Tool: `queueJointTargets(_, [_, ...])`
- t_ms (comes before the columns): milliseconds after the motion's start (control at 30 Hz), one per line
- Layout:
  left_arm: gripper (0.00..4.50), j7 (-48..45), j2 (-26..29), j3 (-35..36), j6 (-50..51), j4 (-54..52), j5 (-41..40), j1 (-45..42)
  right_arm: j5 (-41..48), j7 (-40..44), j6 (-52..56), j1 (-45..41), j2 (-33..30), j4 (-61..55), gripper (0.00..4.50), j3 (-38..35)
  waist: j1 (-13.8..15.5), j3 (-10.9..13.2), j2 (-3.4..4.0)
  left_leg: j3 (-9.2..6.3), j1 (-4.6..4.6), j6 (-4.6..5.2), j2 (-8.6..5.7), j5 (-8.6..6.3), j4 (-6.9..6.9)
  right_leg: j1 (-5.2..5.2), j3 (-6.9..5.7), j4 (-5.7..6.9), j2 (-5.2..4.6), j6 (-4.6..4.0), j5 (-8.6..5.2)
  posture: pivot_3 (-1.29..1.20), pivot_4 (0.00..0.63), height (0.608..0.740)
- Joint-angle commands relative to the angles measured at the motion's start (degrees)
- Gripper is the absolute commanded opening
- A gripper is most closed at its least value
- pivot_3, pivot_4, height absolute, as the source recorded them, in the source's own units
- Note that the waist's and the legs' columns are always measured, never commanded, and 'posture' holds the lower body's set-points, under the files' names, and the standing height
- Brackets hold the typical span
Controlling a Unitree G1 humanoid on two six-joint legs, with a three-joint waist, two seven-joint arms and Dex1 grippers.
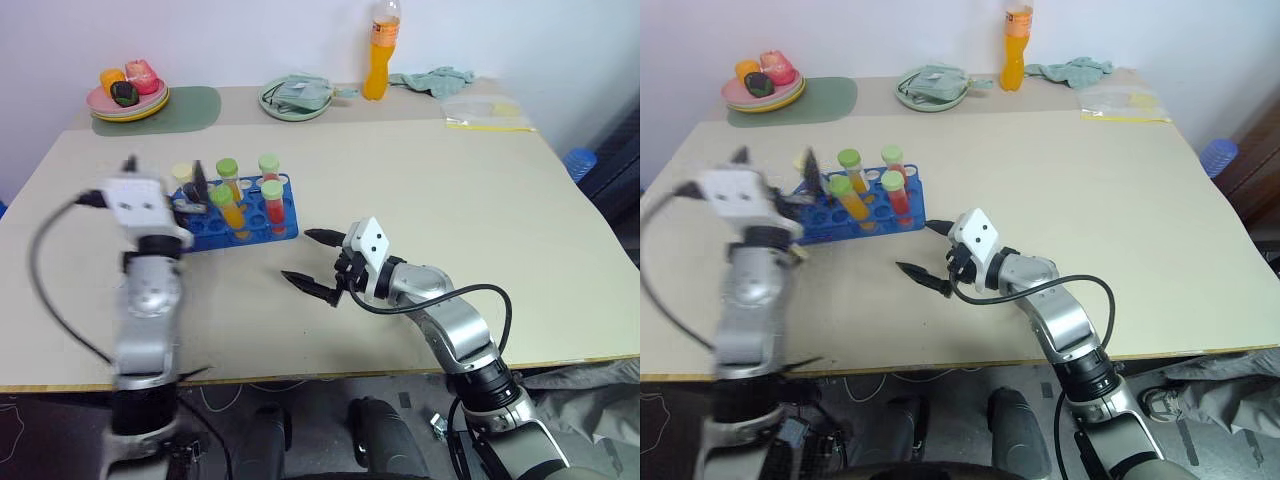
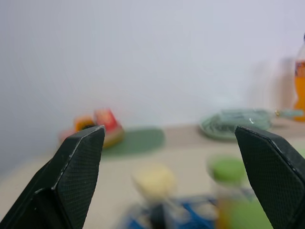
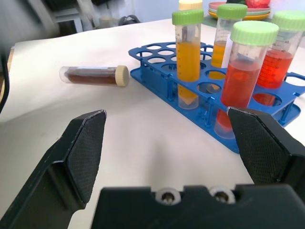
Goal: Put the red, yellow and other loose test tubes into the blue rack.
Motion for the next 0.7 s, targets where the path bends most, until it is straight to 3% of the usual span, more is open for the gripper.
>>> queueJointTargets(33, [4.45,-8.50,8.54,7.85,14.42,-5.80,-12.07,0.37,1.44,0.48,-0.08,-0.63,0.29,-2.25,4.50,-0.70,-0.03,0.01,0.01,0.00,0.01,0.00,0.00,0.00,0.00,0.00,0.00,-0.01,0.00,0.00,0.00,0.00,0.150,0.740])
queueJointTargets(133, [4.45,-14.89,19.98,12.70,30.96,-4.07,-20.26,0.32,1.59,0.85,-0.19,-0.96,0.33,-1.90,4.50,-0.45,-0.07,0.02,0.00,-0.03,0.01,0.01,0.00,0.00,0.01,0.03,-0.03,0.01,0.02,0.00,-0.02,0.00,0.150,0.740])
queueJointTargets(200, [4.45,-24.10,32.23,12.15,42.95,1.24,-23.40,3.84,1.48,1.00,-0.53,-1.16,0.46,-1.64,4.50,-0.26,-0.59,0.05,-0.03,-0.01,0.03,0.02,0.00,-0.01,-0.01,0.02,-0.02,0.03,0.03,0.00,-0.02,0.00,0.150,0.740])
queueJointTargets(267, [4.45,-29.95,42.28,8.70,44.16,4.92,-20.43,7.50,1.44,1.05,-0.67,-1.24,0.55,-1.44,4.50,-0.16,-1.32,0.10,0.07,-0.02,0.07,0.03,0.03,-0.02,-0.07,0.03,-0.01,0.03,0.08,0.00,-0.05,0.00,0.150,0.740])
queueJointTargets(367, [4.45,-39.47,52.65,-0.06,46.26,11.17,-20.59,6.18,1.50,0.97,-0.59,-1.39,0.97,-1.10,4.50,-0.01,-1.36,0.13,0.00,-0.05,0.07,0.03,0.06,-0.02,-0.12,0.00,-0.05,0.09,0.09,-0.07,-0.12,0.00,0.150,0.740])
queueJointTargets(500, [4.45,-48.05,55.39,-15.73,44.15,18.55,-15.58,-4.46,1.35,0.92,-0.93,-1.57,1.59,-0.60,4.50,0.17,-1.13,0.15,0.05,-0.04,0.06,0.03,0.07,-0.02,-0.14,0.01,-0.08,0.04,0.08,-0.08,-0.12,0.00,0.150,0.740])
queueJointTargets(567, [4.45,-51.82,53.80,-23.94,43.18,22.73,-11.10,-10.90,1.19,0.81,-1.15,-1.59,1.87,-0.47,4.50,0.29,-1.26,0.14,0.04,-0.04,0.05,0.03,0.06,-0.02,-0.12,0.02,-0.09,0.06,0.09,-0.08,-0.12,0.00,0.150,0.740])
queueJointTargets(700, [4.45,-56.28,48.41,-33.76,42.39,31.23,-4.68,-20.61,1.00,0.30,-1.22,-1.22,2.29,-0.70,4.50,0.49,-1.37,0.15,0.04,-0.01,-0.01,0.03,0.07,-0.02,-0.12,-0.05,-0.07,0.06,0.11,-0.07,-0.12,0.00,0.150,0.740])
